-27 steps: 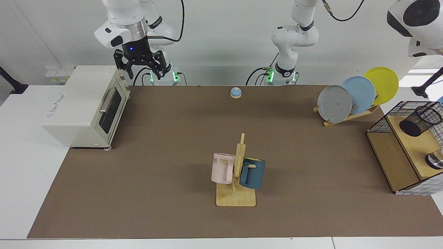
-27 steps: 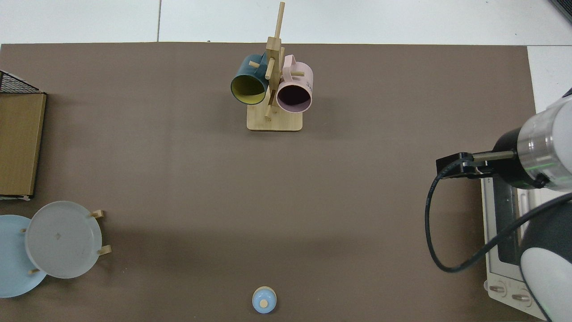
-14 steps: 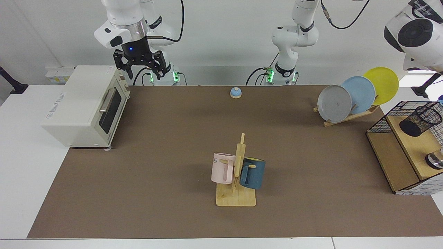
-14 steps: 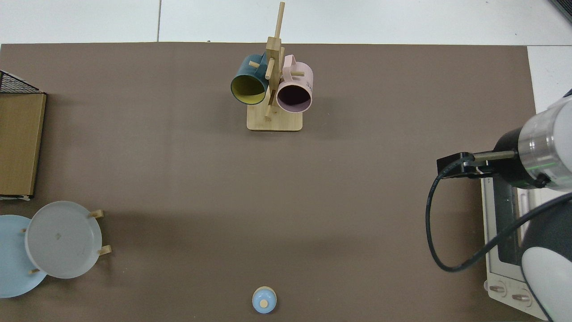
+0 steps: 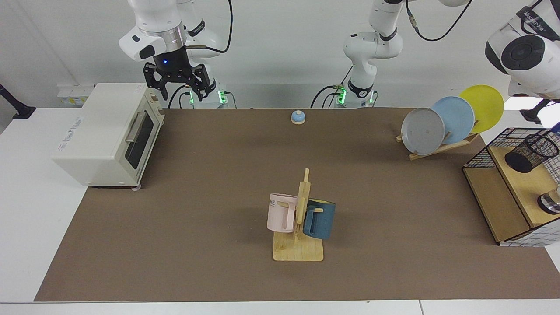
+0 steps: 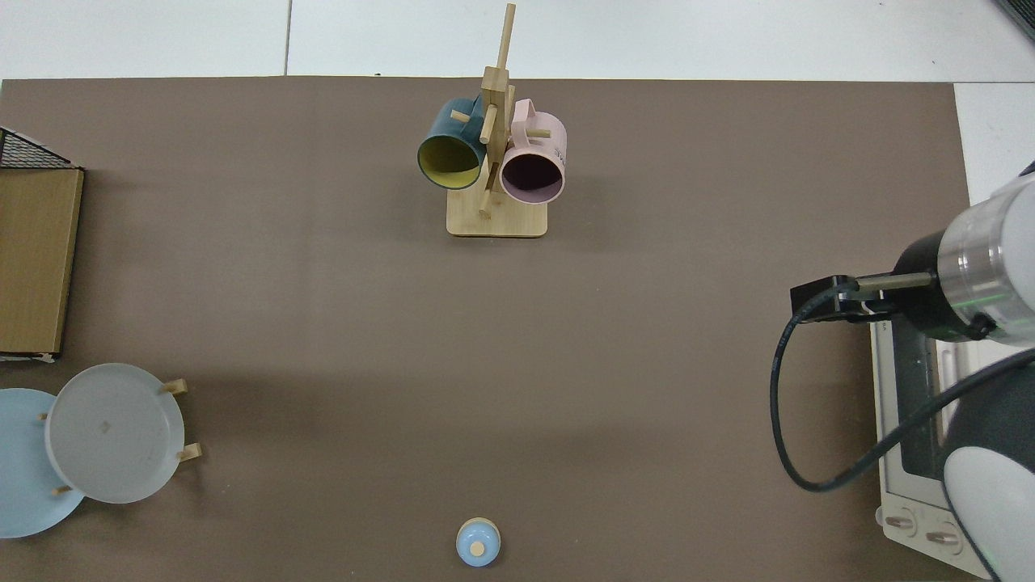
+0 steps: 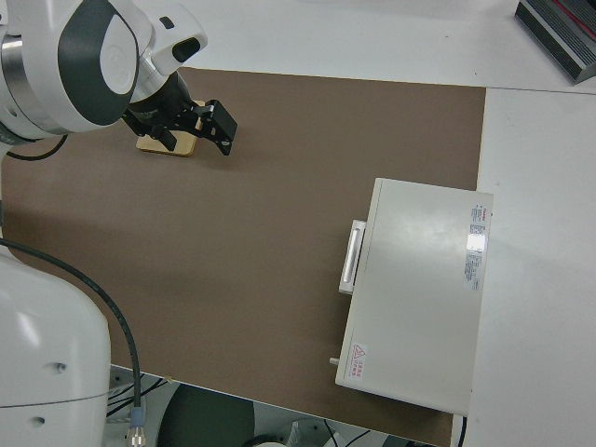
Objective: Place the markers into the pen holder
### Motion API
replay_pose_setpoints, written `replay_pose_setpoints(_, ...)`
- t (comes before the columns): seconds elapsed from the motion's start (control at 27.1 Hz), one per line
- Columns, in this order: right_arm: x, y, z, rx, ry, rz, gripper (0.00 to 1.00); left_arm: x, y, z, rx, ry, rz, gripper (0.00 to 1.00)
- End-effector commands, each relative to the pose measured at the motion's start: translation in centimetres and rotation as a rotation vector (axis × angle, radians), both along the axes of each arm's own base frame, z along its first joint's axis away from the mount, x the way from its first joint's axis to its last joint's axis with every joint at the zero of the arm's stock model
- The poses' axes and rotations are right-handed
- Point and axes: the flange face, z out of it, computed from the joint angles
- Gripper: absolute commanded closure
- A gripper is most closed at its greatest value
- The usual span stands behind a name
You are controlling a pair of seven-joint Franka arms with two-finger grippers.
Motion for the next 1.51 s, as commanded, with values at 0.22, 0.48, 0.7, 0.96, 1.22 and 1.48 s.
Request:
replay_pose_setpoints(0.22, -0.5, -0.4, 0.0, -0.003, 0.001, -0.023, 0.00, 1.6, 1.2, -3.0, -0.002, 0.032, -0.035, 1.00)
replay_pose_setpoints(0.48, -0.5, -0.4, 0.0, -0.003, 0.000, -0.023, 0.00, 2.1, 2.3, -3.8, -0.005, 0.019, -0.054, 1.00)
replay_pose_setpoints(0.7, -0.5, -0.4, 0.0, -0.003, 0.000, -0.023, 0.00, 2.1, 2.1, -4.8, -0.035, 0.026, -0.046, 1.00)
replay_pose_setpoints(0.96, -0.5, -0.4, 0.1, -0.003, -0.002, -0.023, 0.00, 1.8, 2.2, -5.7, -0.045, 0.056, -0.037, 1.00)
replay_pose_setpoints(1.22, -0.5, -0.4, 0.0, -0.003, 0.000, -0.023, 0.00, 1.5, 2.3, -7.0, -0.086, 0.100, -0.042, 1.00)
replay_pose_setpoints(1.48, -0.5, -0.4, 0.1, -0.003, -0.002, -0.023, 0.00, 1.1, 2.4, -7.8, -0.105, 0.121, -0.025, 1.00)
